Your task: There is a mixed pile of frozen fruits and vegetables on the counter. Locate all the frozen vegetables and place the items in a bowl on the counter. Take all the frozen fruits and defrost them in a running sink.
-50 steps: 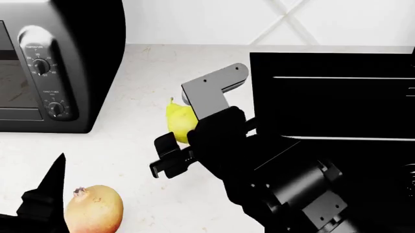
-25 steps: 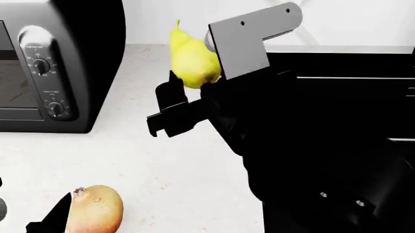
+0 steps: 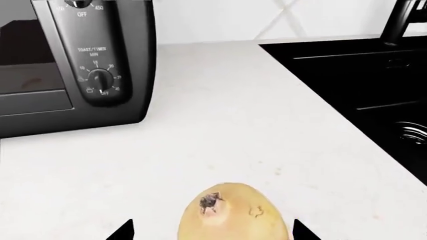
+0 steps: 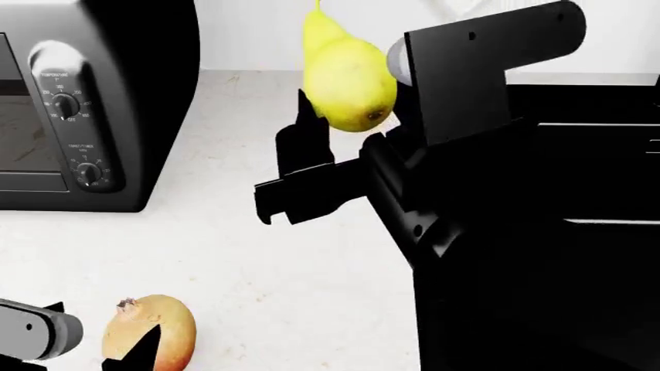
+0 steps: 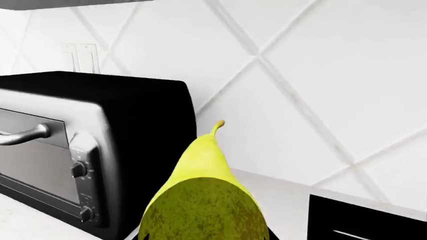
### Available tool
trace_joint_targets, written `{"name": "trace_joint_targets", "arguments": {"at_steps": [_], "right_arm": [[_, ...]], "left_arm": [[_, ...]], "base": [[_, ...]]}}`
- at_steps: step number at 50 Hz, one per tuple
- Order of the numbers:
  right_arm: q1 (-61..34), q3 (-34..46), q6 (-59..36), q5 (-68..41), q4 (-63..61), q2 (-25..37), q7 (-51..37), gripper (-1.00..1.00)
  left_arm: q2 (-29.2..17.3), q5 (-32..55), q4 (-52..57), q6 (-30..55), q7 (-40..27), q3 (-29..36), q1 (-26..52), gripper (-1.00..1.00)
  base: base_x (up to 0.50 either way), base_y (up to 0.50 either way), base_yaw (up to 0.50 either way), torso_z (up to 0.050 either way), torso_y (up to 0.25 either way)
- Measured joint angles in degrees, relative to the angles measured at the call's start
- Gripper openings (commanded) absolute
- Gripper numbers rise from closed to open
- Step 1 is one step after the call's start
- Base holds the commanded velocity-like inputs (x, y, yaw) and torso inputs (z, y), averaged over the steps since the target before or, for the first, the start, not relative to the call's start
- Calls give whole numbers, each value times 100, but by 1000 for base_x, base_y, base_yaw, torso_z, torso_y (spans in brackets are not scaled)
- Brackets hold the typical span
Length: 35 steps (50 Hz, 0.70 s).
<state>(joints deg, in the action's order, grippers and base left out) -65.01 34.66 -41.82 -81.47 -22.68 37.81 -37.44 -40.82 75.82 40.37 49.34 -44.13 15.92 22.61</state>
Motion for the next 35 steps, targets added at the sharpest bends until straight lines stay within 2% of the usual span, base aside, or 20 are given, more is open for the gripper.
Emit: {"name": "trace_joint_targets", "arguments": {"at_steps": [35], "right_arm": [[327, -103, 159, -159, -226, 171, -85, -100]], "left_arm": [[493, -811, -924, -127, 753, 597, 131, 100]], "base": [[0, 0, 0, 0, 0]]}}
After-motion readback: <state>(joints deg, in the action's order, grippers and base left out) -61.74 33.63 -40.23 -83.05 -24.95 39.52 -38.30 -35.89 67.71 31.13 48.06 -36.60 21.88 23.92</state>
